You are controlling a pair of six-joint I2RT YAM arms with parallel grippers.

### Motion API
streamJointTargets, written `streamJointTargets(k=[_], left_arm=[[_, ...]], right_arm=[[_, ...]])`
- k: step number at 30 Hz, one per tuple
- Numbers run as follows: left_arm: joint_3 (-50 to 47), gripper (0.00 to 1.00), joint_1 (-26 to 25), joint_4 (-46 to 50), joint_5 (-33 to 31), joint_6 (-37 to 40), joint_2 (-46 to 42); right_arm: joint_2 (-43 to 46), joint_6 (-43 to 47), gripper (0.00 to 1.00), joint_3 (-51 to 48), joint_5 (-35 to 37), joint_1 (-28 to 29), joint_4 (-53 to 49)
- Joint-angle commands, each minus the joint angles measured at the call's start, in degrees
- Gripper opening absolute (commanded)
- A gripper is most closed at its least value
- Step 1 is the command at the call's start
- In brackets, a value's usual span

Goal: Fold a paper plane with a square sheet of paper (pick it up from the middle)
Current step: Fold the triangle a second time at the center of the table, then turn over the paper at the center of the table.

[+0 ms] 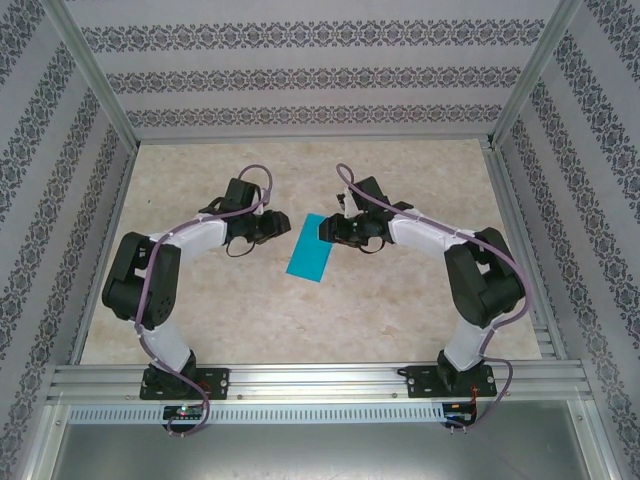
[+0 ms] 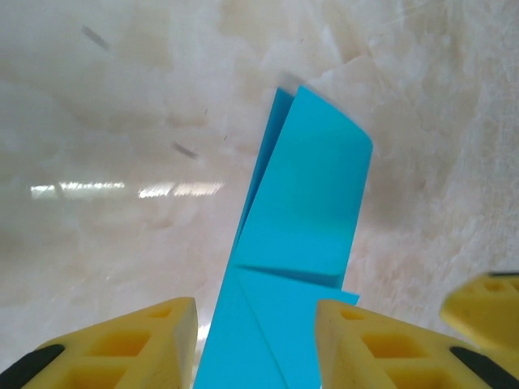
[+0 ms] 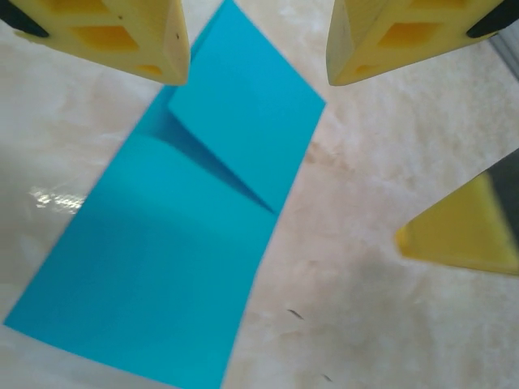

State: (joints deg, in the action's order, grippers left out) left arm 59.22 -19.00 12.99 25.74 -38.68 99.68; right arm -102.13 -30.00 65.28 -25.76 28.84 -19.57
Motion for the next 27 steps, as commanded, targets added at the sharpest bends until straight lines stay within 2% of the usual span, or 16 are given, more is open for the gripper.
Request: streamJointTargets(k=[1, 6, 19, 24, 27], left_arm=[[-3.0, 0.43, -1.3, -3.7, 1.1, -3.4, -1.7], [-5.6, 0.43, -3.1, -6.9, 2.8, -6.3, -1.3], [-4.8, 0.43, -5.9, -10.5, 5.0, -9.5, 2.7], [-4.6, 0.43, -6.5, -12.2, 7.0, -10.5, 4.1], [-4.6, 0.44, -6.6, -13.0, 7.8, -10.6, 4.8]], right_arm=[[-3.2, 3.0, 0.48, 2.1, -1.0, 0.4, -2.2], [-6.7, 3.1, 0.43, 3.8, -1.9, 0.3, -2.4], [-10.7, 1.7, 0.28, 3.6, -3.8, 0.4, 0.3], [-10.7, 0.8, 0.15, 2.2, -4.3, -0.1, 2.3], [-10.1, -0.1, 0.12, 0.8, -4.2, -0.8, 3.8]])
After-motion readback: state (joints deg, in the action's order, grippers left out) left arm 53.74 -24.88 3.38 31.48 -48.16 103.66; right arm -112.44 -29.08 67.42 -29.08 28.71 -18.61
